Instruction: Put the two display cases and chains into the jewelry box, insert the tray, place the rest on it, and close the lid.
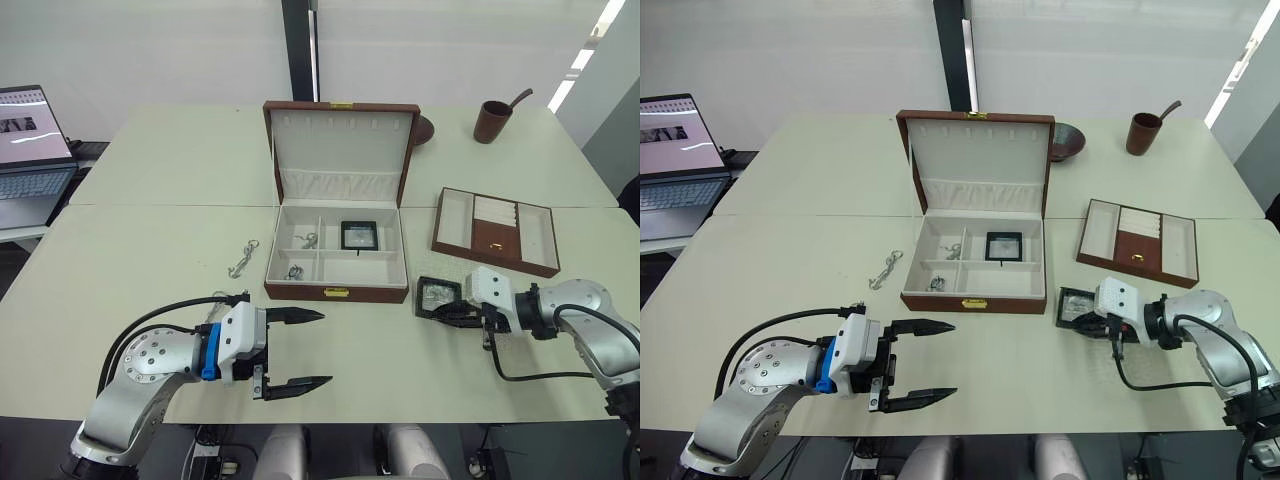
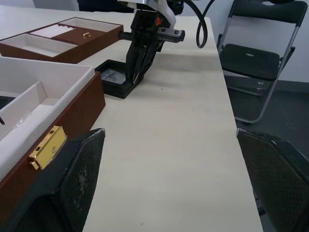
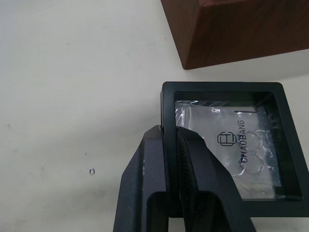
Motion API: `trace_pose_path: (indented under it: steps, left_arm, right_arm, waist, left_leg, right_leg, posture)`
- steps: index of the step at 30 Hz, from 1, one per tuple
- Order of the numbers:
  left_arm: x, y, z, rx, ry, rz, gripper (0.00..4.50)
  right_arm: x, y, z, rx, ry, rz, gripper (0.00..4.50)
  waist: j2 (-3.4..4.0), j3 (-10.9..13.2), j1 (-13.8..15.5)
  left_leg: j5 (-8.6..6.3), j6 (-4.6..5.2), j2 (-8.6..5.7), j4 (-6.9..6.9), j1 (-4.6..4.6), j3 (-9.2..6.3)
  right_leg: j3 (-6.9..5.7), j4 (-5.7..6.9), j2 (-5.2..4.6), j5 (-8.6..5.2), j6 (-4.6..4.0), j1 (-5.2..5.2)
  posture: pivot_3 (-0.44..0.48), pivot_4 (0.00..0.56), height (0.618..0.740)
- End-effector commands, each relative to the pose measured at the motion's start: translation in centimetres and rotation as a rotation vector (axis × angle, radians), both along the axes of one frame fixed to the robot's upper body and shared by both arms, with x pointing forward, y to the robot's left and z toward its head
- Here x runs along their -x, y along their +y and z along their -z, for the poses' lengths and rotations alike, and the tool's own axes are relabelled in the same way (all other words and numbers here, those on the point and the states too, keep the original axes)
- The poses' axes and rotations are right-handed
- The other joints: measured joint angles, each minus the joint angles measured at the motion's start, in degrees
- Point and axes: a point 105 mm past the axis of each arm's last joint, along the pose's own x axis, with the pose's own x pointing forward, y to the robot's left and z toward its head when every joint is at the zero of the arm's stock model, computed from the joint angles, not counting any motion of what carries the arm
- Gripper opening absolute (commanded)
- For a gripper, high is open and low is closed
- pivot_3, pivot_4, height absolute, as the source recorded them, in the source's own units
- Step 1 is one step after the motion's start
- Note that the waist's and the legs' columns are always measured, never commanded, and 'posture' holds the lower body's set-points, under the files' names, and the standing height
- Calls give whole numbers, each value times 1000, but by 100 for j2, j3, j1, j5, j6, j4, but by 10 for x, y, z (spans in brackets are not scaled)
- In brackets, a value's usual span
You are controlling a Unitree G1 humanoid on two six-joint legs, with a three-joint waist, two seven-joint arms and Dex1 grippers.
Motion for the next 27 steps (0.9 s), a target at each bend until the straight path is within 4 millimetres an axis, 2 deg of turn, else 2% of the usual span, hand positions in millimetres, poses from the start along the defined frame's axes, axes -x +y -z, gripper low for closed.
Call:
trace_pose_path:
  steps: [1, 5, 8, 12, 15, 17, 23, 27]
  left_arm:
    - [-1, -3, -5, 15, -35, 6, 4500]
    - [-4, 0, -6, 18, -43, -18, 4500]
    - [-9, 5, -11, 31, -53, -75, 4500]
    - [-11, 11, -14, 51, -54, -146, 4500]
    - [-12, 25, -17, 71, -47, -260, 4500]
    - [-11, 36, -16, 66, -45, -325, 4500]
    - [-10, 50, -14, 105, -41, -466, 4500]
    - [-5, 51, -12, 134, -33, -516, 4500]
  right_arm:
    - [-2, 0, -6, -4, -29, -5, 2]
    - [-1, -3, -14, -16, -30, -2, 2]
    - [0, -6, -34, -44, -19, -1, 2]
    - [3, -1, -62, -100, 6, -27, 2]
    - [-2, 15, -101, -175, -10, -91, 2]
    - [-7, 25, -115, -177, -23, -139, 2]
    - [-33, 66, -126, -151, -43, -229, 2]
    - [-41, 90, -129, -145, -23, -277, 2]
  waist:
    - [0, 0, 0]
    - [0, 0, 0]
    - [0, 0, 1]
    - [1, 0, -19]
    - [3, 1, -59]
    - [4, 1, -58]
    - [-2, -2, -11]
    - [-1, -1, 14]
  left_leg:
    - [0, 0, 0, 0, 0, 0]
    - [0, 0, 0, 0, 0, 0]
    - [0, 0, 0, 0, -1, -2]
    - [0, 0, 1, 0, 1, -7]
    - [0, 0, 6, -2, 6, -12]
    - [0, 0, 8, -2, 8, -16]
    - [0, 0, 6, -1, 6, -15]
    - [0, 0, 7, -1, -10, -20]
  right_leg:
    - [0, 0, 0, 0, 0, 0]
    - [0, 0, 0, 0, 0, 0]
    - [0, 1, -1, 0, 0, 0]
    - [1, 1, -1, 0, 0, 0]
    - [5, 3, 2, 0, 0, 0]
    - [7, 4, 3, 0, -1, -2]
    - [1, 0, -4, 0, -1, 1]
    - [-2, 1, -9, 1, -1, -11]
  posture:
    - [0, 150, 740]
    - [0, 150, 740]
    - [0, 150, 740]
    - [0, 150, 740]
    - [0, 150, 740]
    - [0, 150, 740]
    - [0, 150, 740]
    - [0, 150, 740]
